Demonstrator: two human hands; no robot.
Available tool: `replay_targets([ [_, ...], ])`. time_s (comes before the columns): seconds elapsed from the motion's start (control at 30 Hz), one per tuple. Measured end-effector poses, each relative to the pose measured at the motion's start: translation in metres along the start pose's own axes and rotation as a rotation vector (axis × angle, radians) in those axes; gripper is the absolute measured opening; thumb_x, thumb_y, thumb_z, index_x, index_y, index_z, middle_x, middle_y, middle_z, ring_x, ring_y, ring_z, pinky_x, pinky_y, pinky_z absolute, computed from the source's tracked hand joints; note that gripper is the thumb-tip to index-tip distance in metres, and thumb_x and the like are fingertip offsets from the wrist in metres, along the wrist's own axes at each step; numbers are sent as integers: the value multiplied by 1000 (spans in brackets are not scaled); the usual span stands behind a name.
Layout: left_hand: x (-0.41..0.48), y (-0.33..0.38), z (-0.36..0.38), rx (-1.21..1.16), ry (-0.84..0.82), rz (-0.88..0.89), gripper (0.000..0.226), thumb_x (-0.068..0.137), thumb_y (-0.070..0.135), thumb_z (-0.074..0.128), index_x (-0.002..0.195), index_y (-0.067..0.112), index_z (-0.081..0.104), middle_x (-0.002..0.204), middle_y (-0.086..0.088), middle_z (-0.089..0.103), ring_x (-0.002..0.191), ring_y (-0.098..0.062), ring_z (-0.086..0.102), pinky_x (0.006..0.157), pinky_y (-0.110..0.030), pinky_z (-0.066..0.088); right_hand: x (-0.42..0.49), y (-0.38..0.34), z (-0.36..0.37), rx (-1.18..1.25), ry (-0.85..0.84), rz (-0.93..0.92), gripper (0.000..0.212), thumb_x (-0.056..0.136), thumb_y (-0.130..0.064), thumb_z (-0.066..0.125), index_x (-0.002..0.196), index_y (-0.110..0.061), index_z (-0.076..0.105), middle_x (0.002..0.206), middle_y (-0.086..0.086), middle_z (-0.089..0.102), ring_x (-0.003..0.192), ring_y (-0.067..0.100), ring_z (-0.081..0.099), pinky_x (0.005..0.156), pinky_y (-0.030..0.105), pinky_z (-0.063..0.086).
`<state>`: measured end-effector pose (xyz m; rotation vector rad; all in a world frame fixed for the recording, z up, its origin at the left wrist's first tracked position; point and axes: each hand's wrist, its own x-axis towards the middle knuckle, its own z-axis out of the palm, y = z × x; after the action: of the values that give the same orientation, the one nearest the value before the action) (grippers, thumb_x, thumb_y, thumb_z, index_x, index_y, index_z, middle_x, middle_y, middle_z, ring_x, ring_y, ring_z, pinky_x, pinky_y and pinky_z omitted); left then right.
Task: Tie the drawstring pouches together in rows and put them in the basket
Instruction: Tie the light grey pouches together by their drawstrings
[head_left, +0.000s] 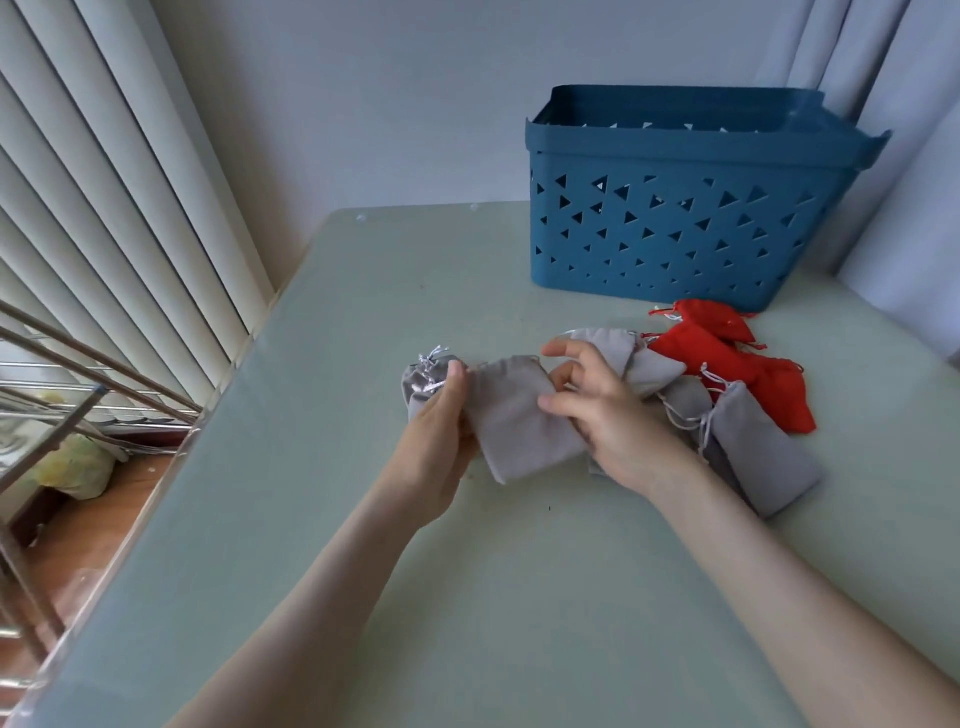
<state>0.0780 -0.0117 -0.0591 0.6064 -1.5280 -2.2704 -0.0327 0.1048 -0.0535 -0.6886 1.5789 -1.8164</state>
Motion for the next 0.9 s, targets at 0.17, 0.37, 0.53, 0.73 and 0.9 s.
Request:
replay_targets([
  [0.17,3,-3,-2,83,13,-10,40,103,36,31,119,14,61,114,-4,69,112,-18,62,96,-32,47,0,8,2,188,-63,160,29,93,-4,45,116,-21,55,91,5,63,84,15,61,72,26,45],
  [0.37,4,-5,0,102,34,-22,39,101,39,34,103,23,70,107,1,72,104,-12,64,88,-27,47,8,11,0,129,100,120,28,101,-21,34,89,-14,58,81,2,62,68,10,56,62,26,38],
  [0.53,5,-8,-1,137,55,3,40,102,37,35,96,23,71,81,4,66,77,-10,60,65,-21,44,8,14,-3,110,248,91,27,96,-15,48,71,-19,55,72,2,59,66,13,52,60,29,35],
  [0.73,4,-6,-1,81,25,22,39,102,32,34,96,17,70,80,1,67,79,-9,62,75,-23,45,7,15,-3,101,304,-17,18,92,1,55,94,-17,54,80,2,64,72,12,58,67,25,43],
  [0.9,5,-3,-4,-12,36,38,46,103,28,31,83,17,72,84,5,72,76,-8,62,72,-22,44,8,11,-7,222,369,-14,24,90,11,50,98,-12,48,75,7,58,56,9,54,51,19,42],
])
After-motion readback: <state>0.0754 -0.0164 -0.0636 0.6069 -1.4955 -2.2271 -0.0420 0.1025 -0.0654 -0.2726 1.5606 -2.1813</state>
